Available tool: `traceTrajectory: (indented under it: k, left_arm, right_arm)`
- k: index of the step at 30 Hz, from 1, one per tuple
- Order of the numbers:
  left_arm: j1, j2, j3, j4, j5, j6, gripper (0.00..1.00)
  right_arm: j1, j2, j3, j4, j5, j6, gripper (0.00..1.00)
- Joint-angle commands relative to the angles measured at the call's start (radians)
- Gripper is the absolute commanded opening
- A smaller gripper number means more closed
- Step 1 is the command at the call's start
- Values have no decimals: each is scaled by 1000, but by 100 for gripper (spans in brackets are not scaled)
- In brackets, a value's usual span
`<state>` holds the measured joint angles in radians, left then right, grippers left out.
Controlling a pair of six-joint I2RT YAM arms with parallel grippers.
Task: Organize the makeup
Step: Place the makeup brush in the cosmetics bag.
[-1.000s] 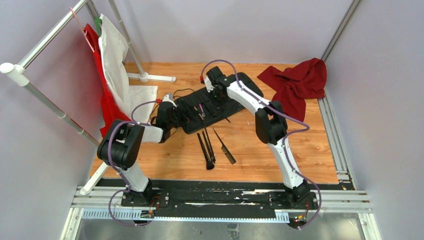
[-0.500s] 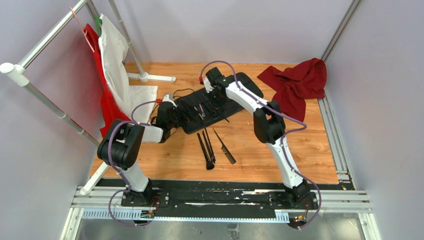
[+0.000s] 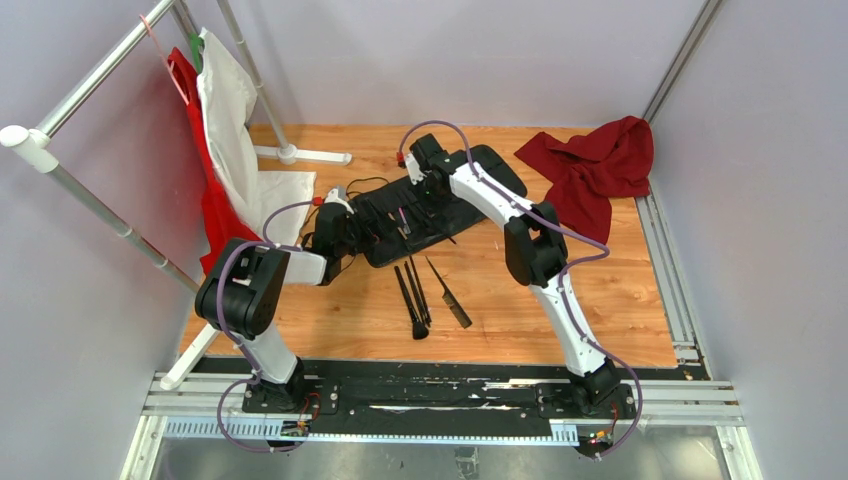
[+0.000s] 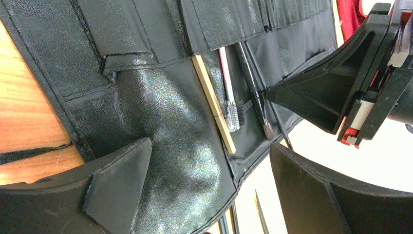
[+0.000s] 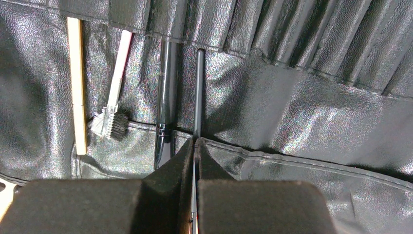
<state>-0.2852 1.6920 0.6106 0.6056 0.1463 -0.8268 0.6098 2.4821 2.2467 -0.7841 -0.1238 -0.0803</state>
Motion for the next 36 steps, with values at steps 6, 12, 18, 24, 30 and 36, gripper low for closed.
traceTrajectory:
  k: [6,12,18,24,30,36]
  left_arm:
    - [-8,33,-5,-40,1,1,98]
    - [-8,28,-7,-40,3,0,98]
    - [-8,31,-6,-38,6,-1,98]
    - [-8,35,-5,-39,6,-2,98]
    - [-8,40,-5,-39,4,0,98]
    - [-8,43,-2,-39,2,1,98]
  right_arm:
    - [-19,63,85,21,-1,15,1]
    - [-22,87,105,60,-8,27,1]
    - [-22,87,85,131,-9,42,0]
    - [-23,87,61,195,-16,50,1]
    - [-23,87,43,234,-18,57,0]
    - [-22,76,23,245,-10,59,13]
